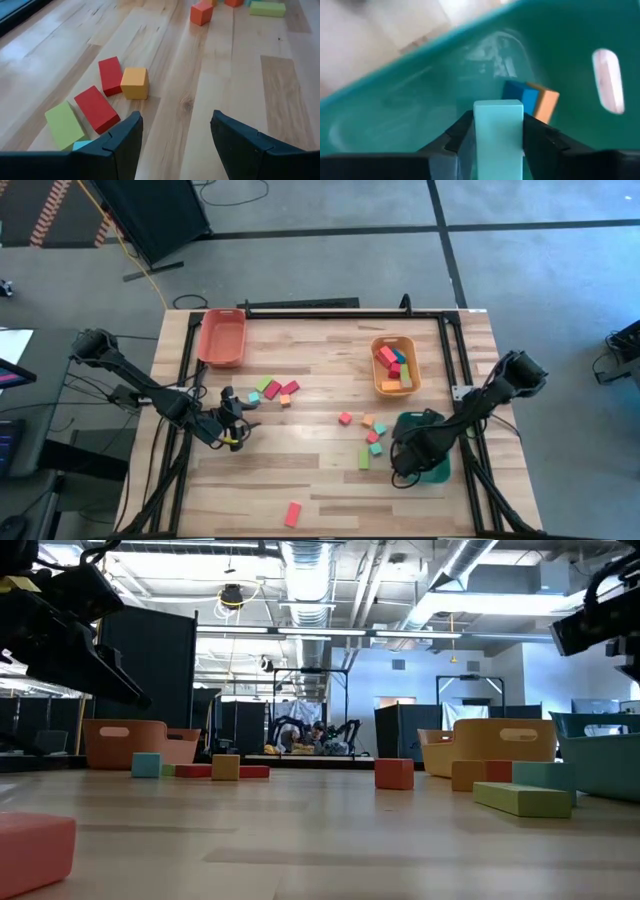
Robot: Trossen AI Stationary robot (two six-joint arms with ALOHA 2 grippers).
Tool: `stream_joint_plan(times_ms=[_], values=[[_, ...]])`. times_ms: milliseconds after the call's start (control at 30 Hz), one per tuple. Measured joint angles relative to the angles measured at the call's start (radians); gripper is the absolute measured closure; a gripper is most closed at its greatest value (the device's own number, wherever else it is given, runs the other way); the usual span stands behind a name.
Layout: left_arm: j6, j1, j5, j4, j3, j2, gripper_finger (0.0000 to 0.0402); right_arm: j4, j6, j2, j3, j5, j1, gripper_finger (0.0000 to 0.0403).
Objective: Sort blocks by size
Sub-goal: Put the small rectangular blue block into the green bin, then put the small rectangular green block into the green bin
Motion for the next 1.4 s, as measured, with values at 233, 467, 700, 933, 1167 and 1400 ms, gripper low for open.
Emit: stream_joint_plan(times_ms=[233, 467, 700, 933, 1167, 1400], values=[[-0.006, 0.0, 0.0, 0.014, 0.0, 0.0, 0.0178, -0.004, 0.033, 0.0, -0.013, 0.016, 0.006, 0.0177], [-0.003, 0.0, 0.0, 0.014, 0.0, 0.0, 0.0178, -0.004, 0.044, 0.0, -0.013, 0.025, 0.012, 0.0153], [0.011, 0.028, -0.006, 0.013, 0.0, 0.0, 0.0178, -0.024, 0.046, 0.0, 0.01, 0.076, 0.012, 0.0154], [0.028, 0.138, -0.013, 0.013, 0.0, 0.0, 0.0178, -0.113, 0.046, 0.0, 0.087, 0.207, 0.012, 0.0154], [0.074, 0.299, 0.025, 0.006, 0.0, 0.0, 0.0178, -0.122, 0.043, 0.0, 0.151, 0.402, 0.0, 0.0154], [0.101, 0.492, 0.167, -0.028, 0.0, 0.0, 0.0178, -0.06, -0.002, 0.0, 0.193, 0.635, -0.018, 0.0154]])
